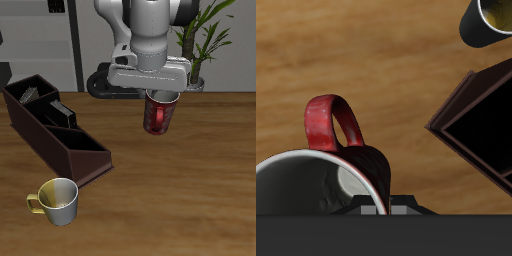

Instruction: Place the black book into the right desk caddy's front compartment and place the yellow book into the right desk caddy's right compartment and place the red mug into the right desk caddy's left compartment

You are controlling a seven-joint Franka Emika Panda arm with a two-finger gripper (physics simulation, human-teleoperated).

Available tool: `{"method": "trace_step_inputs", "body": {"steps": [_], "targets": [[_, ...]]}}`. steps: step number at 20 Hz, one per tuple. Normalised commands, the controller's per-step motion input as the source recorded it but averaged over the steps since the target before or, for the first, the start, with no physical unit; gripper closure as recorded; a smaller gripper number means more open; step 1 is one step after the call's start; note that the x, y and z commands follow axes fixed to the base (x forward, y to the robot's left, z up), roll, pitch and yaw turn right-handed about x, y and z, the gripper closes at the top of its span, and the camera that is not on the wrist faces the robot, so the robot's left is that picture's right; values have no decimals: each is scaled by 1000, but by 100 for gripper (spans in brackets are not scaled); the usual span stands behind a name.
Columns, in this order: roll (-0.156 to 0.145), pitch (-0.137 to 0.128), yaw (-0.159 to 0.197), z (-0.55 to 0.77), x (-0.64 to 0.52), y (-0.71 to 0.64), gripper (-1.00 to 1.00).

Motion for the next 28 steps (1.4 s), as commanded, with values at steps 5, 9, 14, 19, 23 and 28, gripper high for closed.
{"method": "trace_step_inputs", "body": {"steps": [5,9,14,19,23,28], "targets": [[-17,-10,118,146,-220,-342,100],[29,4,122,53,-135,-208,100],[15,-48,124,80,-201,-193,100],[-17,-30,28,161,-129,-234,100],[-38,-30,37,239,-63,-326,100],[-28,-17,-19,253,31,-341,100]]}}
